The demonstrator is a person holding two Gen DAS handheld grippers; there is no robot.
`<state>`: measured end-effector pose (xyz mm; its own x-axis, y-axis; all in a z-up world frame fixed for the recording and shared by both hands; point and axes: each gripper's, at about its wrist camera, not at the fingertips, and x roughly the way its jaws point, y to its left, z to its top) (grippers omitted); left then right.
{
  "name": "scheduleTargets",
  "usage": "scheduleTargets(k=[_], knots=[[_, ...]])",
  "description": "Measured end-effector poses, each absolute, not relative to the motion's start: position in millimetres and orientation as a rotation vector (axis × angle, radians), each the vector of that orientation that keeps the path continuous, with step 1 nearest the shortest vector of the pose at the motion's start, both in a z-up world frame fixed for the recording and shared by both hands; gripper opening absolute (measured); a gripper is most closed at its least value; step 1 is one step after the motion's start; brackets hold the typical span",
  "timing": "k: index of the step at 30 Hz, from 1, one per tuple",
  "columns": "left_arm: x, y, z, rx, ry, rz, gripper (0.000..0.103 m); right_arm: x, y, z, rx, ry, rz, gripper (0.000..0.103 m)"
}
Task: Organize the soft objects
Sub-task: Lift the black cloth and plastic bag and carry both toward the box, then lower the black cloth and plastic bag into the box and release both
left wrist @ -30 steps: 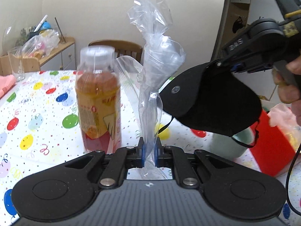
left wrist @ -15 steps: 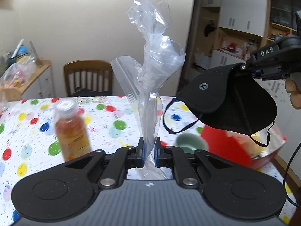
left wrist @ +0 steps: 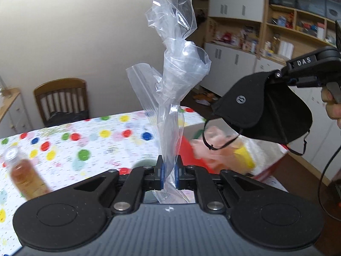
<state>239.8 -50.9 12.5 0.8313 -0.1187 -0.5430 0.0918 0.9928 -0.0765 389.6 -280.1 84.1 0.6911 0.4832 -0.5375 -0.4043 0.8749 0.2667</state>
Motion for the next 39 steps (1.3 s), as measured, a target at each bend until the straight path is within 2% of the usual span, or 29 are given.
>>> scheduleTargets(k=[8,21,28,39], knots=[[269,-130,13,0.011,0.651,-0.175,0.009,412,-347,73,0.168,0.629,0.439,0.006],[340,-204,-13,0.009,0.826,-0.206,0.009,458,-414,37,0.201,0.660,0.393,0.006],[384,-216,-34,-0.061,0.929,-0.187,0.009,477,-404,15,0.175,0.683,0.410,0.006],[419,-213,-52,-0.107,0.986,-0.119,0.009,495,-383,-20,0.122,0.739,0.462,0.007]])
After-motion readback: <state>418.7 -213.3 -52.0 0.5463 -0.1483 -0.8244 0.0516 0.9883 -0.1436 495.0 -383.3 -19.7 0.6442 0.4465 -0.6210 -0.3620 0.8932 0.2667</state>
